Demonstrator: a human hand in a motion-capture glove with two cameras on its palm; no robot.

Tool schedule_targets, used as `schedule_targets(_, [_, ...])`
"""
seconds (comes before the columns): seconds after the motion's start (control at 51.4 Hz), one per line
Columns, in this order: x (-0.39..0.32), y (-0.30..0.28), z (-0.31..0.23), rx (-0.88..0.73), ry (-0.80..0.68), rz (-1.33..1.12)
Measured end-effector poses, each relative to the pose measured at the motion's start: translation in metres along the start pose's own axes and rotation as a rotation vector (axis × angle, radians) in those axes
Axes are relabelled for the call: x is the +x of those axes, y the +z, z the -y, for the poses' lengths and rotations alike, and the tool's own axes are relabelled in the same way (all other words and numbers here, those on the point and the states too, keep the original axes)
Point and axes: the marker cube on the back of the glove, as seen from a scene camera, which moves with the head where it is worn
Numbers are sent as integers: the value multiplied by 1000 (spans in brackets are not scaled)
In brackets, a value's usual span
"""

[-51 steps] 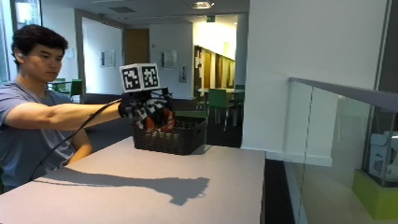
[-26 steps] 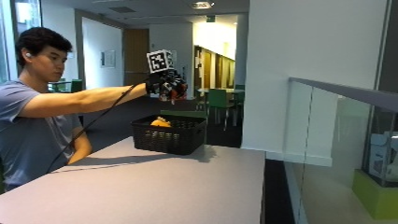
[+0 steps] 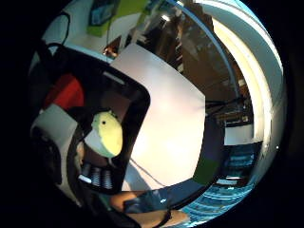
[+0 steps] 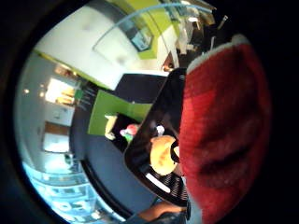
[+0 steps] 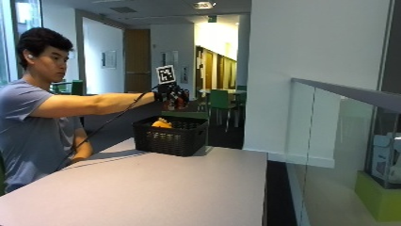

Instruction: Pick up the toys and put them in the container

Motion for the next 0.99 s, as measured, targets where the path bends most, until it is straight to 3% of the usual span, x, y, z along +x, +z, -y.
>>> schedule_targets(0.292, [7, 11, -9, -159, -127, 77])
schedule_targets(0.487, [39, -7, -13, -141, -71, -19])
schedule_targets(0.584, [15, -13, -17, -111, 82, -75])
schedule_targets(0.623, [19, -17, -23, -105, 59, -46])
schedule_targets(0.681, [41, -23, -31, -101, -19, -49])
schedule_targets(0.74, [64, -22, -33, -88, 35, -154])
schedule_targets(0.818, [91, -28, -45, -79, 41, -115])
schedule_targets(0.993, [174, -39, -71, -37, 226, -183])
